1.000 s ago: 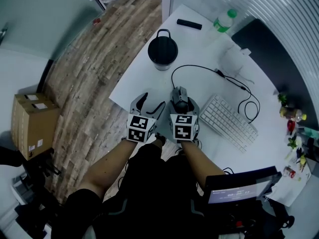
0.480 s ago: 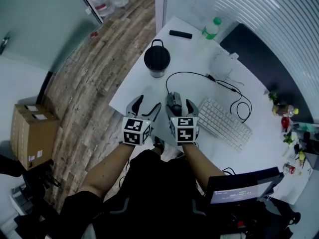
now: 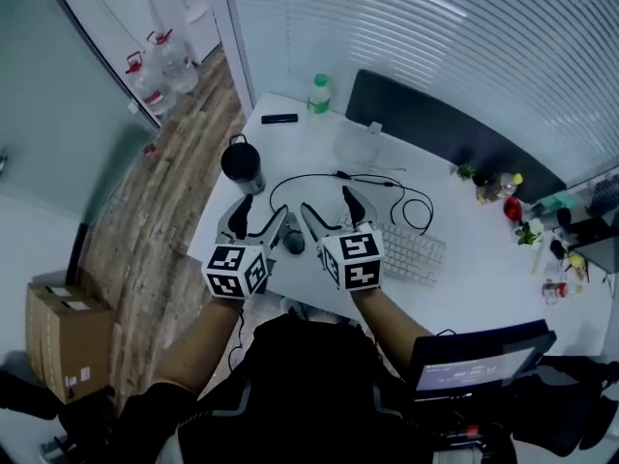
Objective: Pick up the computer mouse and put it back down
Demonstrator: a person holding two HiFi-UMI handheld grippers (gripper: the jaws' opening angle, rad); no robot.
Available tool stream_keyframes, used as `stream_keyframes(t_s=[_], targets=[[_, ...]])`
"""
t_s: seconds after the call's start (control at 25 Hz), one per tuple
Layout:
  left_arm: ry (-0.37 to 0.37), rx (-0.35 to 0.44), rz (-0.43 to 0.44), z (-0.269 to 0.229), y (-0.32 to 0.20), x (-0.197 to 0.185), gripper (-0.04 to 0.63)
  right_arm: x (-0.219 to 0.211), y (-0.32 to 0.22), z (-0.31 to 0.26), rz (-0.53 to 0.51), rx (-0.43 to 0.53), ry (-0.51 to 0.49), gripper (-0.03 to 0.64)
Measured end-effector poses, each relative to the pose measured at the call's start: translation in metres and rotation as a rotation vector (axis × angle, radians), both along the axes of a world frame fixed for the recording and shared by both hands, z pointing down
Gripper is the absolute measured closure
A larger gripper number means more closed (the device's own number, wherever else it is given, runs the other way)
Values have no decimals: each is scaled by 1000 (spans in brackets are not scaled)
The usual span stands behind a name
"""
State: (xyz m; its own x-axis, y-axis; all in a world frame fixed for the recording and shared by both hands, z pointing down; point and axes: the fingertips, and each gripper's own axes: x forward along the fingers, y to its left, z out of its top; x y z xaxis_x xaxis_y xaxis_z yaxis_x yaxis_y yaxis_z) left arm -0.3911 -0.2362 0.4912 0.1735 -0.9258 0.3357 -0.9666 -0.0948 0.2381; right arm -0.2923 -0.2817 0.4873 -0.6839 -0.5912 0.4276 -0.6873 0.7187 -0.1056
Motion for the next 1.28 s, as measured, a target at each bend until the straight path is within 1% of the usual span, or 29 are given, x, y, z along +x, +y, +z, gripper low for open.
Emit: stream_keyframes(t_s=[0.08,0.2,0.28,0.52,0.64,0.76,0.88,0.96,1.08,1.2,1.28], targets=[[1,52,11,-31,-8,12,258,17,-6,-30,10,49,-31,264],[-32,128,31,-77,-19,33,258,44,-13,-73,28,114,-73,264],[-51,162,49,-101,-23,52,258,65,-16,-97,45,144,-94,264],[-50,251,120,-154,-33,120,258,146,-20,-146,125,222,-105,262],[-61,280,153,-169,-33,154,258,188,-17,-161,171,248,-109,262],[-90,301,193,-180,-37,189,258,234,-16,-172,234,272,-108,264],[-79,304,240,-188,-37,220,258,278,-13,-178,296,277,-109,273],[-85,310,264,-193,-38,237,258,309,-10,-184,339,295,-99,302],[-120,331,300,-203,-41,261,258,348,-2,-194,389,324,-99,361],[-109,340,320,-215,-42,278,260,377,5,-202,420,329,-113,368],[-96,345,319,-219,-38,286,298,391,9,-207,431,336,-116,397]])
